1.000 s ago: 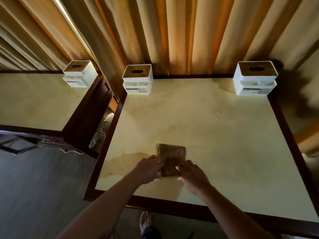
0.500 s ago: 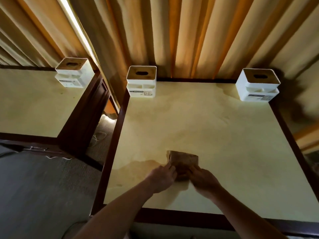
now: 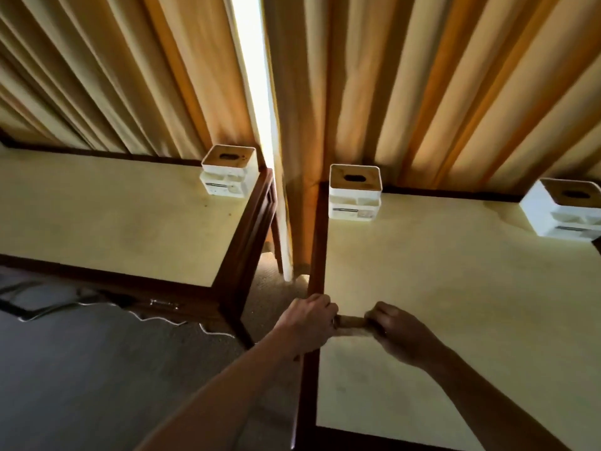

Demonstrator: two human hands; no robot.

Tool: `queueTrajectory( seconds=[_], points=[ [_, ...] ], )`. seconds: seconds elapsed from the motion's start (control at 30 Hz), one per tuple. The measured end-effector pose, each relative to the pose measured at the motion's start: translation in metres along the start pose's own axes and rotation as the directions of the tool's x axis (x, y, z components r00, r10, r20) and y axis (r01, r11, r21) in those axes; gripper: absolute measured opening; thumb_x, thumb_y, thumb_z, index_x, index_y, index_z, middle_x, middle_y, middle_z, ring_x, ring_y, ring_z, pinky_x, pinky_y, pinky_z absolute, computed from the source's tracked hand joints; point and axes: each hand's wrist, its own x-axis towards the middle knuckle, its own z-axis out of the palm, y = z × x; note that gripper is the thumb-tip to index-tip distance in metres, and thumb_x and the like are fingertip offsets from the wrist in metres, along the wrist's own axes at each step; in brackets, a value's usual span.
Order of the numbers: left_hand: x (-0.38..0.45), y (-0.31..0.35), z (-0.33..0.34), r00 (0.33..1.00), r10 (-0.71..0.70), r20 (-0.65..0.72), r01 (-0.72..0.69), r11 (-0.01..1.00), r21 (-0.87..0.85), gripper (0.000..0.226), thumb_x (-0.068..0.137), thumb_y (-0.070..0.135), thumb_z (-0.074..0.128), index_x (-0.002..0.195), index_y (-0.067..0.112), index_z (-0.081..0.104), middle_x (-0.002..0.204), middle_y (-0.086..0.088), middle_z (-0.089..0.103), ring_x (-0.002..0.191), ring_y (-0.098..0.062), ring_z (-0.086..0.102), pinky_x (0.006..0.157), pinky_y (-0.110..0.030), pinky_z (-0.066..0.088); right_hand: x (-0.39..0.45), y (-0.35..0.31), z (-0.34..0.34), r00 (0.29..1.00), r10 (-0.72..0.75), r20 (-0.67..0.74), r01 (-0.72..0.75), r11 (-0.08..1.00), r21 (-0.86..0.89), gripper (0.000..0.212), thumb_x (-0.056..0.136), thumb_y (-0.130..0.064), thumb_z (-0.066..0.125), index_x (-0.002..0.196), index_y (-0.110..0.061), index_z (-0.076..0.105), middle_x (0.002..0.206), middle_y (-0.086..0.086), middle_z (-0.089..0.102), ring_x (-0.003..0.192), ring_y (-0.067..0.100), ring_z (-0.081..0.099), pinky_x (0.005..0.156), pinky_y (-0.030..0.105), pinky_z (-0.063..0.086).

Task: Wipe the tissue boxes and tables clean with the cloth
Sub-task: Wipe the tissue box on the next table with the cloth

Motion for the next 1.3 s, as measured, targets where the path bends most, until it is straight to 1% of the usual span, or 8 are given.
queueTrajectory(
  seconds=[0.23, 0.4, 0.57, 0.73, 0.83, 1.03, 1.2, 1.3],
  points=[
    [-0.057, -0.100, -0.045, 0.984, -0.172, 0.042, 0.177, 0.972, -0.157, 0.037, 0.102, 0.036, 0.047, 0.134, 0.019, 0.050, 0.134, -0.001, 0.056, 0.121, -0.020, 0.057, 0.098, -0.038, 0.047, 0.094, -0.086, 0.003, 0.993, -0.115, -0.004, 0.115, 0.991, 0.073, 0.035, 0.101, -0.036, 0.045, 0.129, -0.021, 0.059, 0.128, -0.001, 0.057, 0.107, 0.016, 0.059, 0.080, 0.017, 0.037],
    [-0.087, -0.172, -0.047, 0.955, -0.295, 0.043, 0.298, 0.950, -0.097, 0.026, 0.099, 0.031, 0.051, 0.119, 0.017, 0.056, 0.119, 0.000, 0.056, 0.108, -0.018, 0.059, 0.081, -0.027, 0.037, 0.160, -0.135, 0.018, 0.970, -0.243, -0.010, 0.242, 0.961, 0.130, 0.033, 0.101, -0.032, 0.047, 0.129, -0.021, 0.059, 0.125, 0.000, 0.060, 0.105, 0.011, 0.058, 0.083, 0.009, 0.039],
    [-0.109, -0.235, -0.049, 0.933, -0.356, 0.059, 0.359, 0.932, -0.053, 0.026, 0.098, 0.030, 0.052, 0.120, 0.017, 0.056, 0.120, -0.001, 0.056, 0.107, -0.020, 0.059, 0.085, -0.034, 0.046, 0.214, -0.180, 0.026, 0.964, -0.265, 0.005, 0.263, 0.959, 0.111, 0.032, 0.098, -0.035, 0.047, 0.127, -0.026, 0.059, 0.119, -0.008, 0.057, 0.097, 0.008, 0.055, 0.087, 0.030, 0.051],
    [-0.104, -0.304, -0.061, 0.935, -0.344, 0.081, 0.350, 0.933, -0.082, 0.025, 0.097, 0.029, 0.053, 0.119, 0.018, 0.059, 0.120, -0.001, 0.059, 0.107, -0.023, 0.060, 0.088, -0.036, 0.047, 0.275, -0.207, 0.027, 0.955, -0.295, 0.017, 0.291, 0.950, 0.111, 0.034, 0.100, -0.033, 0.046, 0.129, -0.022, 0.058, 0.119, -0.005, 0.056, 0.094, 0.005, 0.049, 0.078, 0.017, 0.036],
    [-0.091, -0.343, -0.071, 0.941, -0.319, 0.112, 0.330, 0.940, -0.093, 0.026, 0.094, 0.030, 0.057, 0.118, 0.020, 0.062, 0.121, 0.000, 0.061, 0.107, -0.022, 0.060, 0.087, -0.033, 0.044, 0.308, -0.217, 0.026, 0.961, -0.275, 0.004, 0.273, 0.958, 0.091, 0.032, 0.100, -0.033, 0.046, 0.125, -0.022, 0.060, 0.113, -0.005, 0.057, 0.094, 0.007, 0.050, 0.078, 0.021, 0.041],
    [-0.056, -0.404, -0.095, 0.956, -0.291, 0.044, 0.294, 0.951, -0.090, 0.023, 0.094, 0.030, 0.057, 0.113, 0.020, 0.062, 0.118, 0.000, 0.063, 0.105, -0.024, 0.060, 0.088, -0.035, 0.048, 0.360, -0.235, 0.001, 0.991, -0.133, -0.018, 0.134, 0.988, 0.077, 0.027, 0.098, -0.024, 0.047, 0.120, -0.021, 0.062, 0.108, -0.004, 0.057, 0.095, 0.012, 0.054, 0.083, 0.032, 0.050],
    [-0.022, -0.444, -0.106, 0.977, -0.201, -0.072, 0.198, 0.979, -0.043, 0.023, 0.098, 0.027, 0.050, 0.118, 0.018, 0.057, 0.118, -0.002, 0.060, 0.103, -0.025, 0.061, 0.086, -0.039, 0.049, 0.389, -0.242, -0.011, 0.973, -0.076, -0.218, 0.077, 0.997, -0.008, 0.025, 0.099, -0.021, 0.049, 0.120, -0.018, 0.063, 0.107, 0.000, 0.060, 0.095, 0.014, 0.056, 0.070, 0.022, 0.041],
    [-0.010, -0.459, -0.095, 0.976, -0.093, -0.199, 0.103, 0.994, 0.041, 0.019, 0.099, 0.023, 0.052, 0.116, 0.016, 0.058, 0.112, -0.003, 0.060, 0.099, -0.024, 0.060, 0.077, -0.042, 0.052, 0.394, -0.247, 0.000, 0.931, -0.043, -0.361, 0.008, 0.995, -0.099, 0.019, 0.086, -0.014, 0.070, 0.105, -0.014, 0.070, 0.096, 0.003, 0.067, 0.089, 0.019, 0.063, 0.060, 0.026, 0.051]
  ],
)
